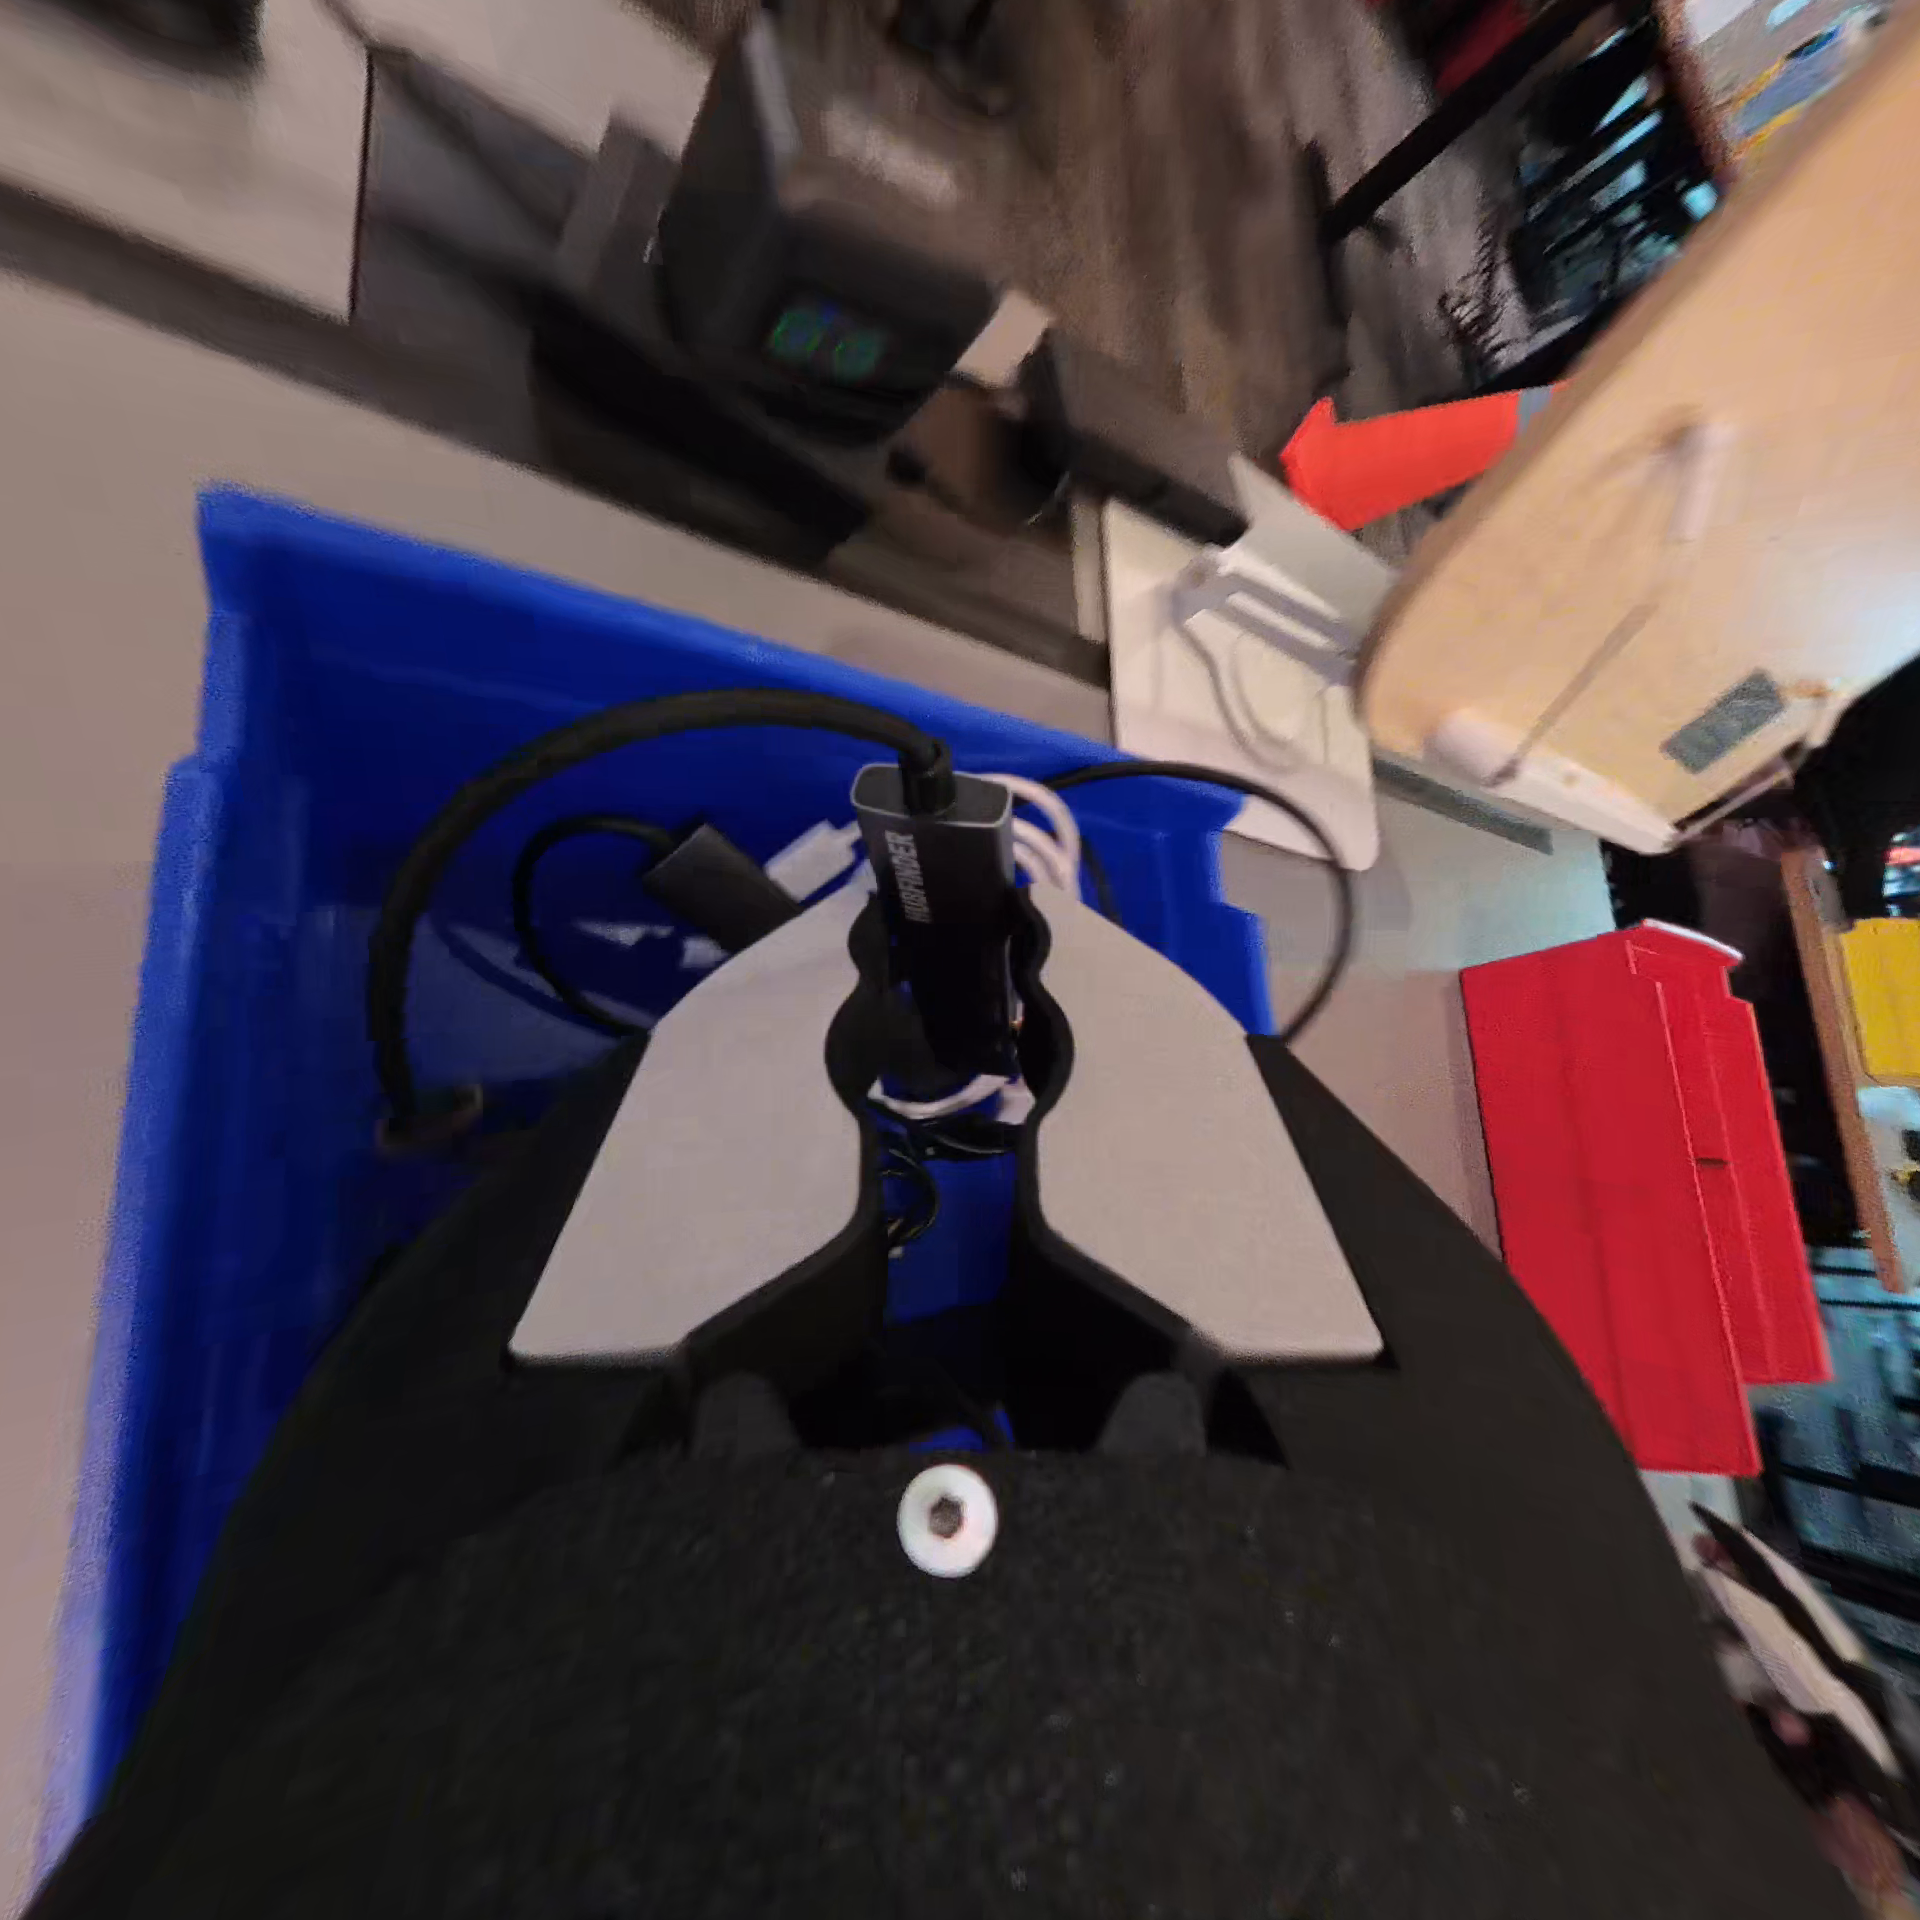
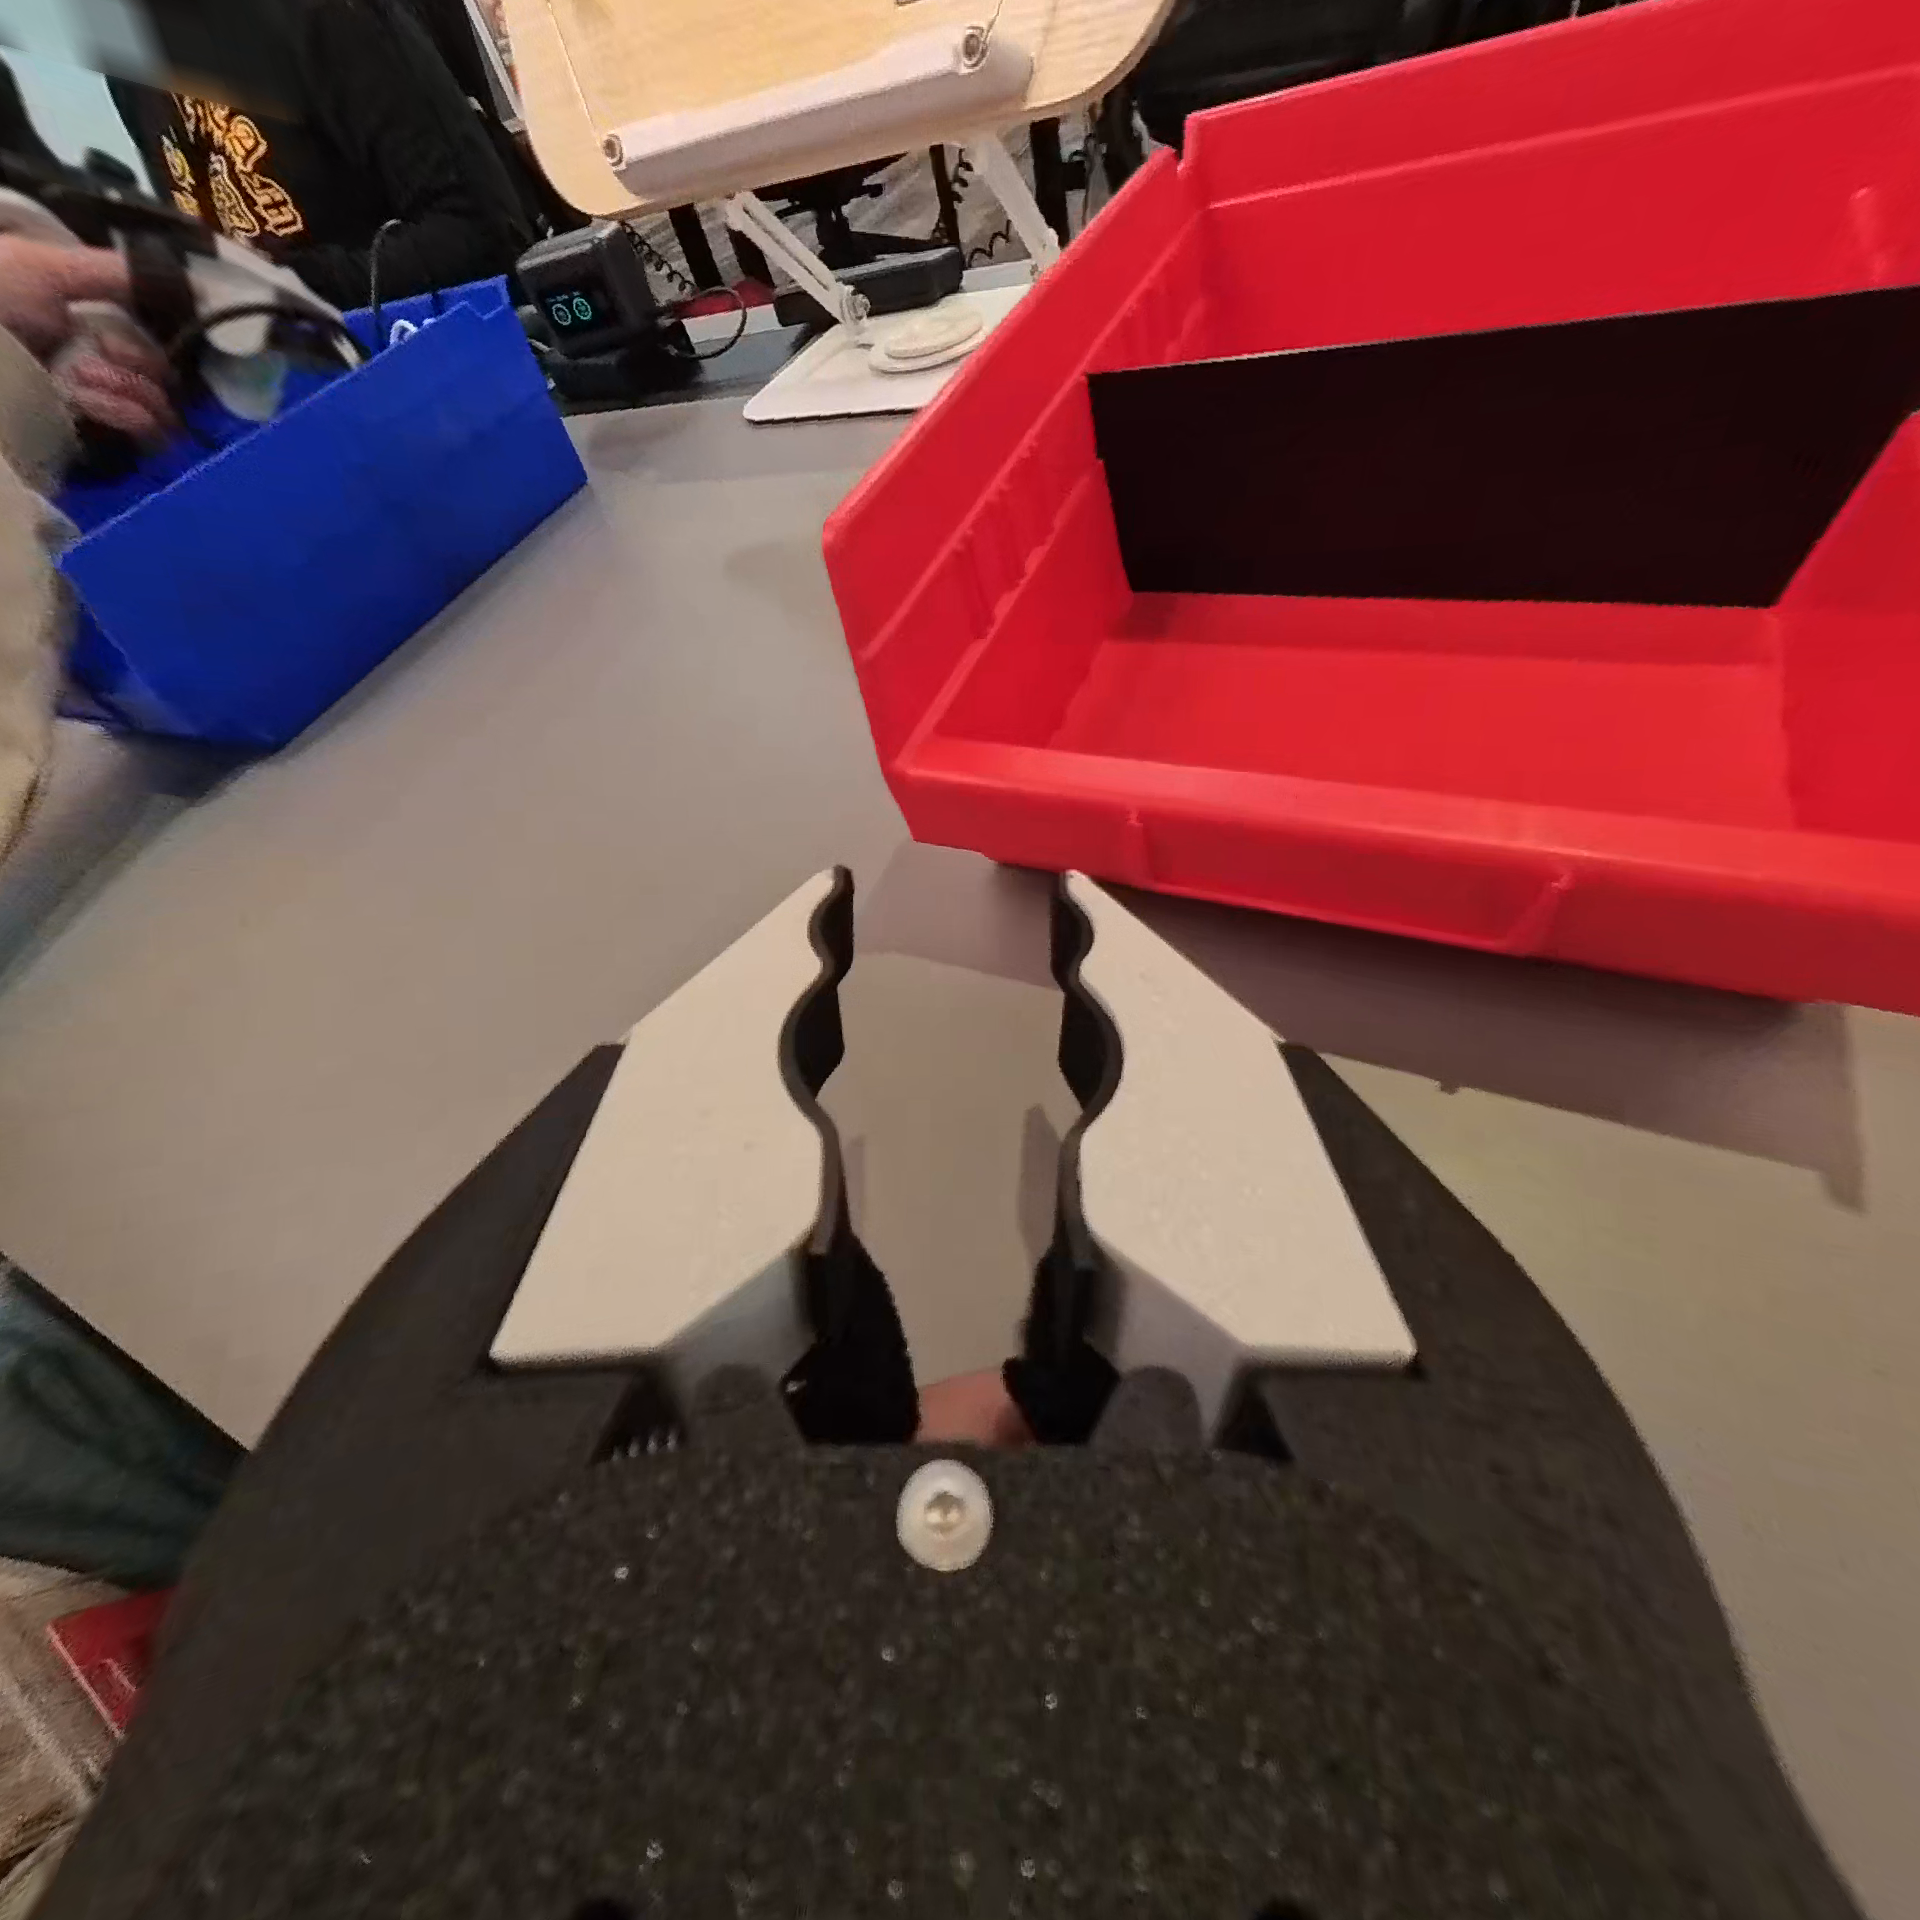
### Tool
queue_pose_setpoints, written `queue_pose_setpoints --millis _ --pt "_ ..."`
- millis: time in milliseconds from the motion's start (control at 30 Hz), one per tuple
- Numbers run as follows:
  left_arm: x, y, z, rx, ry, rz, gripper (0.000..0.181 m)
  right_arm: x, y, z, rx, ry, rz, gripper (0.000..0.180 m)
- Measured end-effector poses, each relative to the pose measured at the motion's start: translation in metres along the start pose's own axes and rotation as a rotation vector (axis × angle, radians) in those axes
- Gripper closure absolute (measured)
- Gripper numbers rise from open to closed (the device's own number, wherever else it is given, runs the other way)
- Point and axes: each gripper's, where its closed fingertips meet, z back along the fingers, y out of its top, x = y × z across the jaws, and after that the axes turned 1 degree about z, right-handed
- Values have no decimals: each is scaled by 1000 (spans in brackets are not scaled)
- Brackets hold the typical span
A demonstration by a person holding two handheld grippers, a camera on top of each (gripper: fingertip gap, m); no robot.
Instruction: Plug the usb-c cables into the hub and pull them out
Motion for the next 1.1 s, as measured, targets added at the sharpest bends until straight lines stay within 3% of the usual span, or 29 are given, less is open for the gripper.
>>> queue_pose_setpoints --millis 167,300,467,567,667,800,933,1100 --pt "79 32 69 240 -109 -259 158 -10 9 2 44 8 54 142" --pt "181 41 146 411 -311 -476 159 -25 27 4 144 19 140 138" --pt "317 -5 244 500 -711 -669 159 -72 69 8 280 121 219 133" --pt "370 -47 275 495 -839 -750 159 -110 109 11 366 184 295 132" --pt "390 -93 268 479 -854 -743 159 -150 154 13 457 203 448 132" --pt "381 -159 225 487 -785 -692 159 -195 192 3 529 197 656 132" --pt "364 -199 195 496 -750 -602 159 -214 179 -20 553 208 733 140" --pt "351 -236 160 356 -775 -511 159 -217 162 -28 606 239 739 152"
